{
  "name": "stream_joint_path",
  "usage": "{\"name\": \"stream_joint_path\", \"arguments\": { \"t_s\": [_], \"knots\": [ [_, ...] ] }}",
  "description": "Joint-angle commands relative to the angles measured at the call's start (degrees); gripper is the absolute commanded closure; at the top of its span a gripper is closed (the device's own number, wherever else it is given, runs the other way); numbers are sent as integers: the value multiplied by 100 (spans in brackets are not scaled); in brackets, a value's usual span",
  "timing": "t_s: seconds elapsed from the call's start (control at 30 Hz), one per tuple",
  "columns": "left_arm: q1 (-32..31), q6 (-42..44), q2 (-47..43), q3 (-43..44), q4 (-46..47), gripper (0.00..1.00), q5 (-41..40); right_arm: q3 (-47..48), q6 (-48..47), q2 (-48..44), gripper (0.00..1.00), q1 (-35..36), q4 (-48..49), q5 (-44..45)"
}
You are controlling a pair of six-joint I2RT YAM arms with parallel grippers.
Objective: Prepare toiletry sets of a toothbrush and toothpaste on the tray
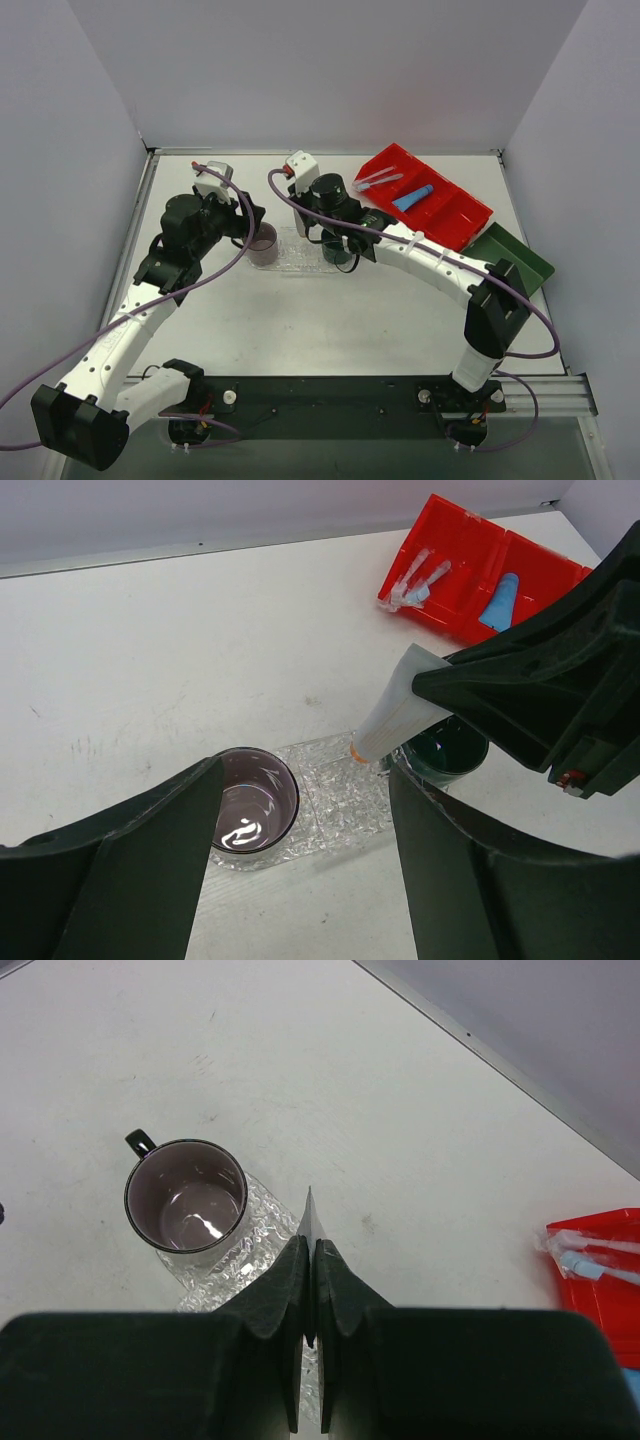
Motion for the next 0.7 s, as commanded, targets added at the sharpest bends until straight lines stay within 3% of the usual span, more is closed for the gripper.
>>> {"name": "stream_joint_path", "arguments": {
  "t_s": [0.0, 0.67],
  "knots": [
    [23, 57, 8, 89, 105, 23, -28, 156, -6, -301, 100, 35, 458, 80],
    [58, 30, 25, 106, 96, 23, 34, 24, 223, -275, 100, 0, 459, 9]
  ]
}}
